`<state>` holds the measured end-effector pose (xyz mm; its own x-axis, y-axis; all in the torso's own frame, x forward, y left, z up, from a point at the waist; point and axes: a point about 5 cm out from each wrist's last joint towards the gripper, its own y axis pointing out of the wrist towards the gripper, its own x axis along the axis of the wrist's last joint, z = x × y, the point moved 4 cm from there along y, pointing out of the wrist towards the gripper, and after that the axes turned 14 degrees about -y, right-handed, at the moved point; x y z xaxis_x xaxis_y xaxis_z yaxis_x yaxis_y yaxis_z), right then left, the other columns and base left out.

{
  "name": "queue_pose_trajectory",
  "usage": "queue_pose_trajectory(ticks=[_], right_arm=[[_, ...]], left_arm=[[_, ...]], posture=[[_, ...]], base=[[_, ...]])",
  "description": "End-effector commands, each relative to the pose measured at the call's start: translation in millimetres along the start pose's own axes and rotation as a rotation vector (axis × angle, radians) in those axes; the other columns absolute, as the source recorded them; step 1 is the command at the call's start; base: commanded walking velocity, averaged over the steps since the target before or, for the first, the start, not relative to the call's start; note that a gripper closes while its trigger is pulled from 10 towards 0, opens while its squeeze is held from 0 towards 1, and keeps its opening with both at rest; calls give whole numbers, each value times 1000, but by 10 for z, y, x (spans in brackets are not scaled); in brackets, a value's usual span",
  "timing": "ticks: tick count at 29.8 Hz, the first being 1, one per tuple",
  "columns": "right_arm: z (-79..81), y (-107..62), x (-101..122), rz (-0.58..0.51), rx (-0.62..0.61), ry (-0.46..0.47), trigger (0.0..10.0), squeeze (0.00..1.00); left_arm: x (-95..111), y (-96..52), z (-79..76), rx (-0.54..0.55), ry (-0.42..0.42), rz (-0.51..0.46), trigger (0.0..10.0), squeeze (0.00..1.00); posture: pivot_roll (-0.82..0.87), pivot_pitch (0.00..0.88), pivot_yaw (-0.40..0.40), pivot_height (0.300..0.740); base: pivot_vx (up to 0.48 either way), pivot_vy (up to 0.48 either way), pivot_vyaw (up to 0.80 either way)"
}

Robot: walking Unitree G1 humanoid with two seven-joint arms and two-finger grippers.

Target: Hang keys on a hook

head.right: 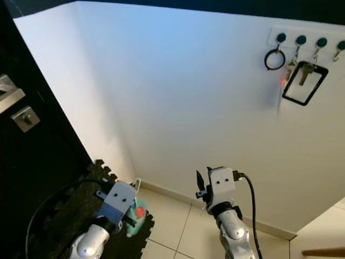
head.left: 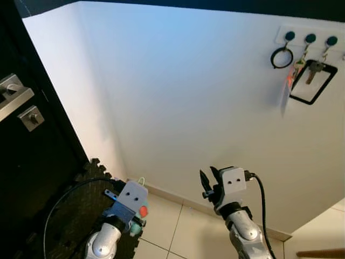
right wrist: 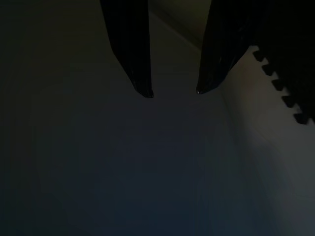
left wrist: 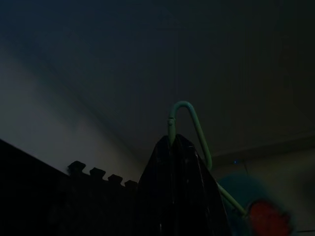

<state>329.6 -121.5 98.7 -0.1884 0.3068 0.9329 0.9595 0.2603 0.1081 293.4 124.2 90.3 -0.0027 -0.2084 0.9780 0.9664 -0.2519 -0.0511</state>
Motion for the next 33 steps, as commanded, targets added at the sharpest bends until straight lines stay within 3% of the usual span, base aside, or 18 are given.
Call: queue_pose_trajectory(ticks=[1, 14, 33], right_arm=[[9, -34, -46, 16, -9, 23, 10000, 0], [8, -31, -49, 18, -9, 25, 10000, 0], [18, -24, -52, 20, -7, 22, 10000, 0]], left_arm=[[-69, -19, 4, 3, -6, 28, 10000, 0], [-71, -11, 7, 4, -6, 29, 10000, 0], [-75, 4, 28, 16, 7, 30, 10000, 0]], posture=[[92, 160, 16, 740], [93, 165, 16, 740], [93, 164, 17, 740]], base=[[0, 0, 0], [0, 0, 0], [354, -295, 0]])
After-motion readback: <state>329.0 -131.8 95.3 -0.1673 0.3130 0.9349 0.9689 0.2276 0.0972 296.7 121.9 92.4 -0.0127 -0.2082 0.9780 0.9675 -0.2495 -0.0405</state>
